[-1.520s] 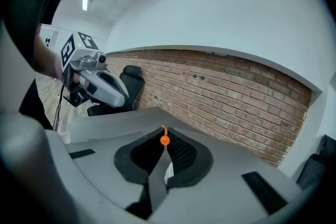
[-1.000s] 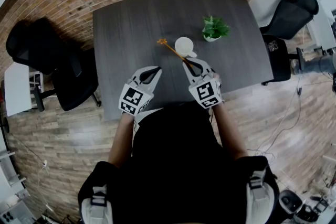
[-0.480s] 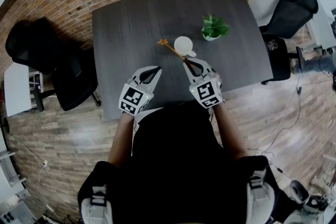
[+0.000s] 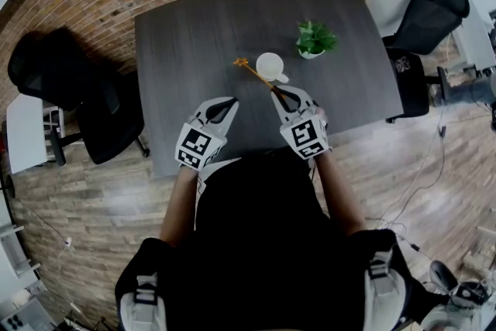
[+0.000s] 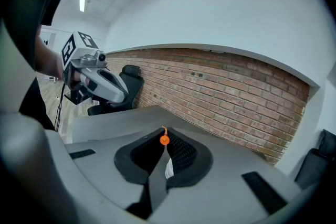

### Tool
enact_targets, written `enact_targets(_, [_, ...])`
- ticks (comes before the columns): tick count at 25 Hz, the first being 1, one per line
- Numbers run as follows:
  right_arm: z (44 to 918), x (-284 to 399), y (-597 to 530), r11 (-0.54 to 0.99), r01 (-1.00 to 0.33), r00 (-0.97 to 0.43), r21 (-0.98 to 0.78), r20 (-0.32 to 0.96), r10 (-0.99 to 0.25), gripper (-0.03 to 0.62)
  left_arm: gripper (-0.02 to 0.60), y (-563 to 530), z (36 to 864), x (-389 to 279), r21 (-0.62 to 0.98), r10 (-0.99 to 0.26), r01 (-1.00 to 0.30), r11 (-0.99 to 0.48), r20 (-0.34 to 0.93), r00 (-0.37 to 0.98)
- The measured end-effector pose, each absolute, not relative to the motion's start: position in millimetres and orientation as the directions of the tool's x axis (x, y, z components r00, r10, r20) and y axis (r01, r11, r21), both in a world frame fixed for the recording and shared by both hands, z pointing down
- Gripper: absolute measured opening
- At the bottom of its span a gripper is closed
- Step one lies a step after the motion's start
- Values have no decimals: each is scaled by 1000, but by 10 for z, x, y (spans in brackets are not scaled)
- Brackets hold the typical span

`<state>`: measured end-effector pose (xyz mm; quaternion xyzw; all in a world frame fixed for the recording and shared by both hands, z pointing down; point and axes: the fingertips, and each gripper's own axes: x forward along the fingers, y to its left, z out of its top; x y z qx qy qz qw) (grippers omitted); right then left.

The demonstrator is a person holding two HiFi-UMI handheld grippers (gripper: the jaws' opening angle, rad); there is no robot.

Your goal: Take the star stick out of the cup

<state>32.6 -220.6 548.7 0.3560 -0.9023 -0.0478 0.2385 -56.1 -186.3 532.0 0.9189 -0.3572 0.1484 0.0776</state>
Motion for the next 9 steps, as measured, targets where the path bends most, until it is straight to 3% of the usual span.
enact_targets(9, [5497, 360, -2204, 735, -629, -628, 252, 392, -672, 14, 2, -1851, 5329, -558, 41, -634, -681, -731, 328, 701])
